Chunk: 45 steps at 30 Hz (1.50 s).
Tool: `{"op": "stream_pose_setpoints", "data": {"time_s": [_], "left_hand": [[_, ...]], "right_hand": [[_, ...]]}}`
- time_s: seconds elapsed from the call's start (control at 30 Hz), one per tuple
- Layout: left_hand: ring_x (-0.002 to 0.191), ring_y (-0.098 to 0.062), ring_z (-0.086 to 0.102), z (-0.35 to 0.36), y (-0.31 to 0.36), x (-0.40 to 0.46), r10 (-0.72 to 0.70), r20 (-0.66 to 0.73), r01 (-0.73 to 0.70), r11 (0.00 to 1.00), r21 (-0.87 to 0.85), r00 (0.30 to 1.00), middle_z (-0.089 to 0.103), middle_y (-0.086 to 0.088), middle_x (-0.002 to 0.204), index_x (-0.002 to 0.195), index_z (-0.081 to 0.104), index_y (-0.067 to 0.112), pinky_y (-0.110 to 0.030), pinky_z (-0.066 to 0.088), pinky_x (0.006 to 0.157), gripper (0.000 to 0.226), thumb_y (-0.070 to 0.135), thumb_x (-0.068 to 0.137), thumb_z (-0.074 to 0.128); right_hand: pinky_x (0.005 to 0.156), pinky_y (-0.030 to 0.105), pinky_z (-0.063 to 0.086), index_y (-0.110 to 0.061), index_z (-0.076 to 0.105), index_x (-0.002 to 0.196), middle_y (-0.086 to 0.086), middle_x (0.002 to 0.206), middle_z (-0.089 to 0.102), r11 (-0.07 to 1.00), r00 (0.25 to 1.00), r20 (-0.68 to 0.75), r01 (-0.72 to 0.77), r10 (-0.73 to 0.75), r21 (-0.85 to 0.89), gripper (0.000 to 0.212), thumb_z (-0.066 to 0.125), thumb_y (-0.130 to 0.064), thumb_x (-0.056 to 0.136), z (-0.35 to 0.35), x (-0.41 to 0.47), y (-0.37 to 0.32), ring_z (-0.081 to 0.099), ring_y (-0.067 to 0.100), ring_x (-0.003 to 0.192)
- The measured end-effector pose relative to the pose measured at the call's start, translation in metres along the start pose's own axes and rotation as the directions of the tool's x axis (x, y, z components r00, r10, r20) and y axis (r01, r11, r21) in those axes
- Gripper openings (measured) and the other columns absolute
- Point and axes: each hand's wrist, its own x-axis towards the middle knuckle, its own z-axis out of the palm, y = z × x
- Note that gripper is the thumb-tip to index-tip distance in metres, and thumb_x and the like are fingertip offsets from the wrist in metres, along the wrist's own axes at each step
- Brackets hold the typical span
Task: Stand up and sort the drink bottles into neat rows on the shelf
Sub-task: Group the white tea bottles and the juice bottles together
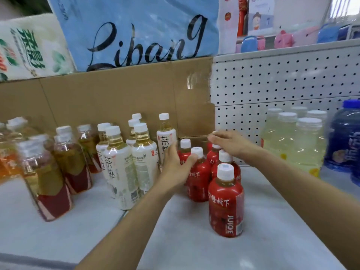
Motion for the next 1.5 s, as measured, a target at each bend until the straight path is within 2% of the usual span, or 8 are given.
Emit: {"op": "stream_pose_setpoints", "data": {"time_s": [0.2,0.4,0.57,0.8,0.9,1.07,1.27,1.5], "left_hand": [[0.147,-0.02,0.022,0.013,0.0,0.047,-0.031,0.027,0.032,0.999,-0.017,0.999,0.022,0.002,0.161,0.153,0.025,0.029,-0.048,0.021,0.12,0.058,0.052,0.101,0.035],[0.121,-0.015,0.051,0.0,0.006,0.065,0.038,0.137,-0.063,0.981,0.184,0.99,0.052,0.003,0.144,0.14,0.05,0.032,-0.031,0.044,0.099,0.046,0.015,0.097,0.055],[0.121,-0.023,0.057,-0.007,0.026,0.08,0.048,0.149,-0.122,0.832,0.542,0.988,0.059,0.001,0.136,0.131,0.06,0.031,-0.039,0.049,0.1,0.04,0.027,0.092,0.065],[0.117,-0.023,0.059,-0.001,0.046,0.09,0.011,0.208,-0.144,0.758,0.636,0.978,0.065,-0.001,0.127,0.124,0.066,0.025,-0.038,0.048,0.1,0.046,0.038,0.082,0.078],[0.113,-0.022,0.06,0.007,0.045,0.101,0.015,0.192,-0.13,0.785,0.605,0.981,0.066,-0.002,0.125,0.123,0.067,0.024,-0.041,0.05,0.098,0.042,0.033,0.083,0.077],[0.118,-0.022,0.057,0.019,0.036,0.118,0.06,0.165,-0.155,0.735,0.66,0.984,0.062,-0.001,0.131,0.129,0.061,0.03,-0.038,0.047,0.095,0.043,0.035,0.087,0.071],[0.117,-0.024,0.058,0.023,0.027,0.126,0.087,0.146,-0.162,0.739,0.653,0.985,0.064,-0.003,0.129,0.128,0.062,0.03,-0.039,0.048,0.097,0.042,0.037,0.087,0.071],[0.118,-0.025,0.059,0.037,0.037,0.127,0.117,0.157,-0.191,0.743,0.641,0.981,0.066,-0.003,0.128,0.127,0.064,0.025,-0.033,0.046,0.096,0.045,0.034,0.085,0.075]], "right_hand": [[0.079,0.018,0.045,-0.023,0.075,0.097,-0.007,0.102,0.068,0.988,0.999,0.032,0.026,-0.022,-0.151,0.026,0.054,-0.009,0.096,-0.017,0.004,0.003,0.059,0.005,0.089],[0.074,0.014,0.045,-0.019,0.073,0.108,-0.014,0.094,0.067,0.921,0.985,0.166,0.113,-0.054,-0.374,0.019,0.062,-0.016,0.094,-0.038,0.002,-0.004,0.062,0.0,0.086],[0.073,0.024,0.048,-0.021,0.071,0.112,-0.007,0.095,0.066,0.816,0.972,0.23,0.175,-0.053,-0.551,0.027,0.072,-0.02,0.085,-0.034,0.018,-0.011,0.06,0.01,0.083],[0.069,0.023,0.049,-0.022,0.073,0.106,-0.007,0.085,0.066,0.722,0.883,0.45,0.222,0.136,-0.655,0.017,0.066,-0.019,0.091,-0.058,0.021,-0.027,0.06,0.009,0.076],[0.071,0.028,0.056,-0.016,0.072,0.099,-0.004,0.088,0.069,0.768,0.931,0.356,0.167,0.084,-0.619,0.02,0.06,-0.031,0.095,-0.057,0.036,-0.025,0.065,0.014,0.077],[0.092,0.034,0.05,-0.018,0.05,0.136,0.005,0.132,0.057,0.763,0.995,0.099,0.067,-0.003,-0.643,0.051,0.066,-0.033,0.09,-0.03,0.072,-0.002,0.059,0.022,0.111],[0.085,0.038,0.052,-0.015,0.058,0.115,0.006,0.114,0.063,0.716,0.997,0.064,0.011,0.047,-0.698,0.027,0.064,-0.024,0.09,-0.025,0.085,0.013,0.061,0.026,0.1],[0.084,0.036,0.051,-0.014,0.056,0.124,0.01,0.122,0.06,0.754,0.997,-0.033,-0.077,0.072,-0.652,0.044,0.071,-0.025,0.085,-0.038,0.084,0.032,0.059,0.027,0.105]]}}
